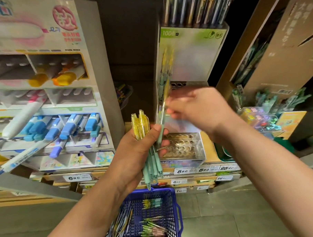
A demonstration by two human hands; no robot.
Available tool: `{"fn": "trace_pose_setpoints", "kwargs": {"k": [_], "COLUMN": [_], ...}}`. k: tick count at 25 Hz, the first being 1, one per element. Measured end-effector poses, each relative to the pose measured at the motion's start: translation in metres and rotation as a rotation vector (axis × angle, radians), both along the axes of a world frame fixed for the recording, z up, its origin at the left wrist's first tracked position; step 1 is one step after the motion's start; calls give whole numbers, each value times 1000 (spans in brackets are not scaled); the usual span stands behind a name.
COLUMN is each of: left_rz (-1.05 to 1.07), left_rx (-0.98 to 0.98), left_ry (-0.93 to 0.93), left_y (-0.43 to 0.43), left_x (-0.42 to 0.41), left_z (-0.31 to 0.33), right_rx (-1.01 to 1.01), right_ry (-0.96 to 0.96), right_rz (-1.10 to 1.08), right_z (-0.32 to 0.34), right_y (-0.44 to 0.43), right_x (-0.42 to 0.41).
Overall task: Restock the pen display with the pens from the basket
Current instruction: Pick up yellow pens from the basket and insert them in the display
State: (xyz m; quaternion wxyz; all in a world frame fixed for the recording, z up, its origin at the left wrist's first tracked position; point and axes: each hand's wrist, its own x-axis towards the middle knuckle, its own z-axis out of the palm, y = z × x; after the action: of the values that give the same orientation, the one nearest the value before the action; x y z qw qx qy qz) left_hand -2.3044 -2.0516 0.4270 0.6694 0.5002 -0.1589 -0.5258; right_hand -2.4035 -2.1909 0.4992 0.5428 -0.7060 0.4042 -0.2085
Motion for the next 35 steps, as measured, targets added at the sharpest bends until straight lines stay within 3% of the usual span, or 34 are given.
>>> {"fn": "trace_pose_setpoints", "kwargs": {"k": [4, 9, 19, 24, 28, 30, 35], "left_rz": [22, 48, 23, 8, -30, -51, -27], "left_rx": [58, 79, 88, 61, 18, 6, 44], "left_ry": [79, 122, 123, 73, 25, 21, -2], "left_y": [0, -3, -5, -5, -4, -4, -6], "left_x": [1, -1, 2, -1, -1, -1, -3], "left_z": [-1, -3, -6, -2, 4, 7, 4], "right_rx": [-162, -553, -619, -542, -168, 20, 225], "right_ry": [-249, -93, 139, 280, 345, 265, -29], "right_rz": [-212, -234, -137, -94, 194, 285, 105], "right_z": [35, 31, 3, 8, -6, -14, -14], "right_y": [-43, -71, -65, -50, -8, 6, 1], "right_x": [-1, 11, 24, 13, -7, -12, -17]}}
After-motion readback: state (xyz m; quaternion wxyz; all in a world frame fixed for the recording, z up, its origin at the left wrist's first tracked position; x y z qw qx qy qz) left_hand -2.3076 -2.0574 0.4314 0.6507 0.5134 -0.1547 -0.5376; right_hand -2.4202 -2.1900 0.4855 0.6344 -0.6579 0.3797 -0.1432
